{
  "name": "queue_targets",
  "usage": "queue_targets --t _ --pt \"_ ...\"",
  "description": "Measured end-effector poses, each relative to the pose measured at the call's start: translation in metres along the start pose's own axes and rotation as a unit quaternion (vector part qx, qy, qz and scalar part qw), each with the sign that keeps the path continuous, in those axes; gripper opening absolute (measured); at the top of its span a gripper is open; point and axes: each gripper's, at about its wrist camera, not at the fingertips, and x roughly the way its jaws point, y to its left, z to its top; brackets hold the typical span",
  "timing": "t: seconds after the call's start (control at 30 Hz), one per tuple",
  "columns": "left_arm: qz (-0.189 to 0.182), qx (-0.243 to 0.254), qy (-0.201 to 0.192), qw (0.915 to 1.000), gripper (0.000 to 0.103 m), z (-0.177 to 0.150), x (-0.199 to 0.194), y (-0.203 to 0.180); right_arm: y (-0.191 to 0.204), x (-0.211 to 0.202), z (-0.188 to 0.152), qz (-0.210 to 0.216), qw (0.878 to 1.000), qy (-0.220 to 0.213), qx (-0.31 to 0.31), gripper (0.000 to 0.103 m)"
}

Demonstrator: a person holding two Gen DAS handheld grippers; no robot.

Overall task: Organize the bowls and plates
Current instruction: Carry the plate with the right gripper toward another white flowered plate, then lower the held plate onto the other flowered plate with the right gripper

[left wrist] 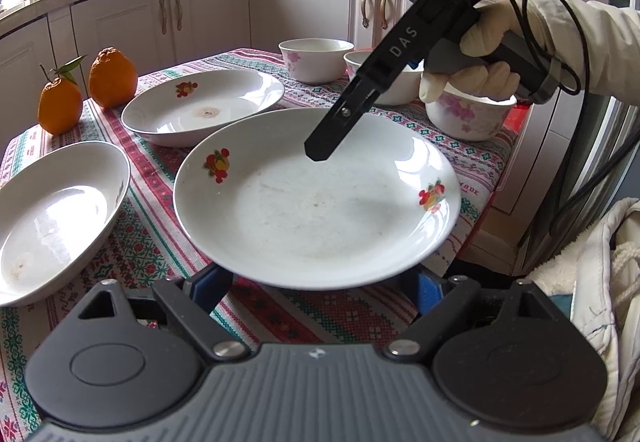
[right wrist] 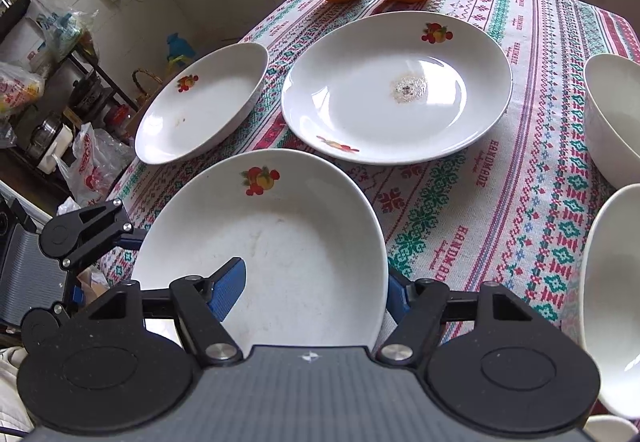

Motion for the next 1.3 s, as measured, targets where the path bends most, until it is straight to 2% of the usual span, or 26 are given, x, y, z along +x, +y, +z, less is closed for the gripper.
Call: queue_targets --t 0.37,0.77,1.03,1.3 --pt "0.001 0.001 0.005 1.0000 0.091 0.000 -0.002 0.002 0.004 -0.004 -0.003 0.011 1.000 -0.013 0.000 0.076" --pt "0.016 -0.011 -0.002 0.9998 0.090 0.002 -0.021 0.009 0.025 -0.008 0.011 0.012 0.999 -0.018 -0.030 0.076" --pt "0.037 -0.027 -0.011 0.9989 0.090 0.006 -0.044 0.026 0.046 -0.004 0.034 0.023 0.998 -0.023 -0.058 0.076" --pt "0.075 -0.048 -0.017 0.9959 0.090 0.003 -0.062 0.056 0.069 0.021 0.073 0.041 0.995 -0.018 -0.093 0.076"
